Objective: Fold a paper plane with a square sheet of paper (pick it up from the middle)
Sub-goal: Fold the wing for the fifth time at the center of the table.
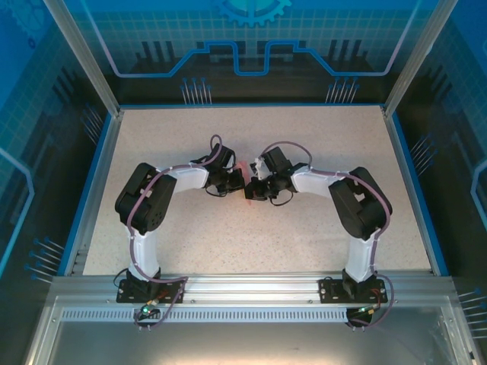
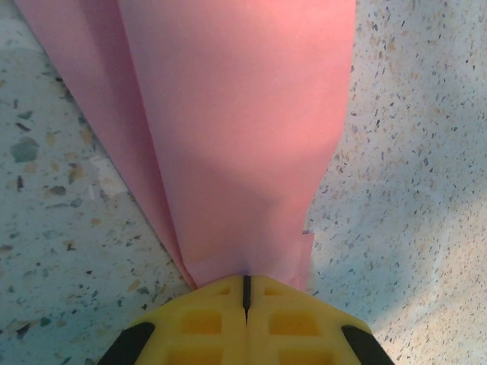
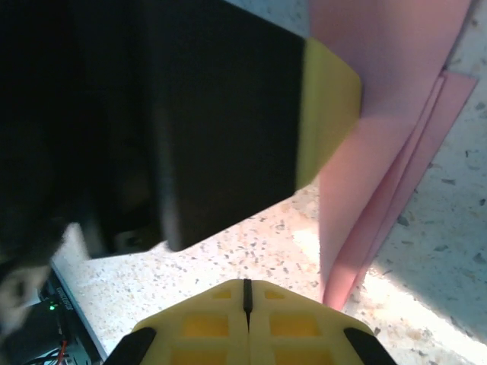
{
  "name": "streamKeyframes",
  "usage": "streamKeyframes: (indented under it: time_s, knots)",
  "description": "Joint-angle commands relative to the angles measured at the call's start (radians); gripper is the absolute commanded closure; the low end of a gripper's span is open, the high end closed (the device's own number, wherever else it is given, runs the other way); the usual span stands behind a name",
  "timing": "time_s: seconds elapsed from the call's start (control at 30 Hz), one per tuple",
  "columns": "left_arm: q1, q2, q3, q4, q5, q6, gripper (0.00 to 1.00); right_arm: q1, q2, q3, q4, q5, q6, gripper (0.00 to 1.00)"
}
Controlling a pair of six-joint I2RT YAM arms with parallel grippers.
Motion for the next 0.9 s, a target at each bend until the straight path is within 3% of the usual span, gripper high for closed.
streamKeyframes:
  time_s: [0.0, 0.27, 0.63, 0.87]
  knots:
    - [0.005, 0.059, -0.013, -0.086, -0.059, 0.001, 0.95, 0.012, 0.031, 0.034, -0.032, 0.011, 0.01, 0.96]
    - [0.006, 0.059, -0.009, -0.089, -0.058, 0.003, 0.95, 0.009, 0.042, 0.022, -0.098, 0.085, -0.002, 0.97]
    - [0.005, 0.054, -0.001, -0.091, -0.056, 0.006, 0.93, 0.006, 0.071, 0.023, -0.125, 0.087, -0.002, 0.97]
    - [0.005, 0.053, -0.001, -0.093, -0.052, 0.006, 0.93, 0.01, -0.015, 0.009, -0.064, 0.056, -0.001, 0.97]
